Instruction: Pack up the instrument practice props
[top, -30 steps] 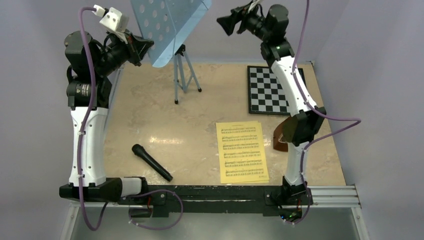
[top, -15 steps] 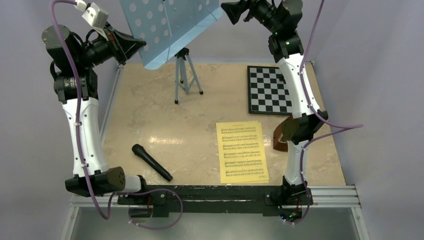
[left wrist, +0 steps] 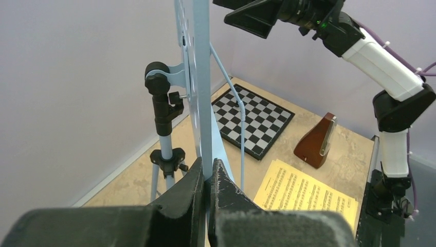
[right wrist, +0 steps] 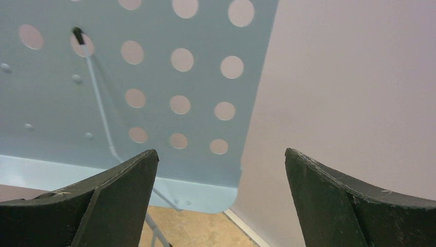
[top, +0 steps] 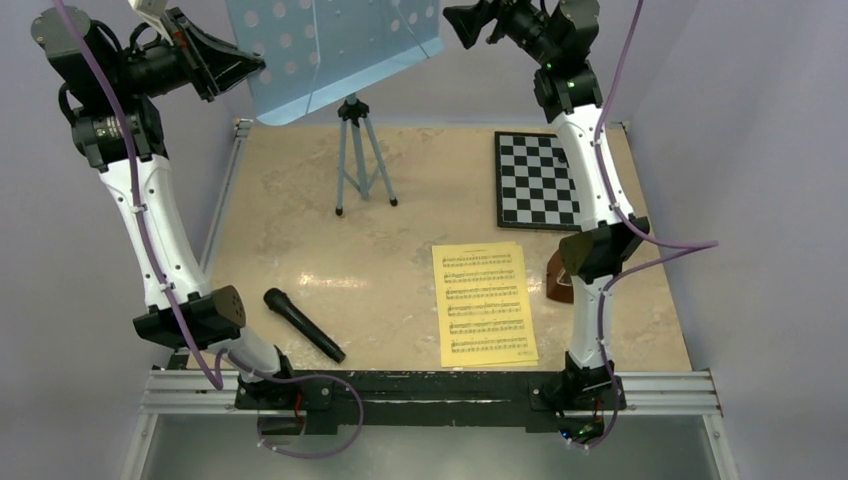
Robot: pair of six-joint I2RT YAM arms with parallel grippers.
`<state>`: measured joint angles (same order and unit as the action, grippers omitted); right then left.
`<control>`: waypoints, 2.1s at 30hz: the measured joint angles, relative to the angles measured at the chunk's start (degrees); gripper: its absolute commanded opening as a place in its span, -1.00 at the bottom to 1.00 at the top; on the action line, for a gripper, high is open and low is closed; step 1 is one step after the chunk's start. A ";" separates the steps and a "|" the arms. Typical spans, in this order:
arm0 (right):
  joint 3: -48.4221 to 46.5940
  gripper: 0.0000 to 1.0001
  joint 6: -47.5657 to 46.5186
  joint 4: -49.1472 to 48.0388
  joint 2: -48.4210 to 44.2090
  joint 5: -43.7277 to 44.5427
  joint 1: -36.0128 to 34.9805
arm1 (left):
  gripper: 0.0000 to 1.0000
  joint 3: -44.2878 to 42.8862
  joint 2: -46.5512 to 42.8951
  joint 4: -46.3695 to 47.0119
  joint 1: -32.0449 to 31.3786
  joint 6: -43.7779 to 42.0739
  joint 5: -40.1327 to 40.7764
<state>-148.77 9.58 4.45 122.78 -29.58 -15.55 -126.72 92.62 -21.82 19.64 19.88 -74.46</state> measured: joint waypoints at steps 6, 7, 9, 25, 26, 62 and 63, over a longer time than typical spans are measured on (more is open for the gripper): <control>0.50 0.97 0.76 1.29 0.72 -1.60 0.24 | -1.00 3.17 -1.53 4.35 2.78 2.32 -5.35; 0.72 0.97 1.05 1.33 0.72 -1.99 0.24 | -1.00 4.09 -1.81 5.25 2.82 2.49 -5.75; 1.09 0.97 1.68 1.27 0.72 -3.37 0.09 | -1.00 6.38 -2.43 7.56 3.21 2.51 -6.40; -2.10 0.97 4.61 -8.52 13.22 -4.24 -3.93 | -0.82 10.08 -2.97 0.94 10.23 -11.85 -6.69; -2.71 0.94 4.87 -9.57 14.19 -3.45 -4.35 | -0.79 9.35 -2.62 -0.26 10.25 -12.70 -6.40; 5.64 -1.00 8.81 -12.37 1.99 -11.37 -4.28 | -1.00 0.59 4.31 -7.63 11.19 -12.92 4.24; 6.14 -1.00 8.61 -11.65 1.01 -11.08 -4.28 | -1.00 0.59 3.89 -7.37 11.19 -11.93 4.24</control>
<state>-142.63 18.20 -7.20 123.79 -40.66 -19.84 -126.13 96.51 -29.19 30.83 7.94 -70.22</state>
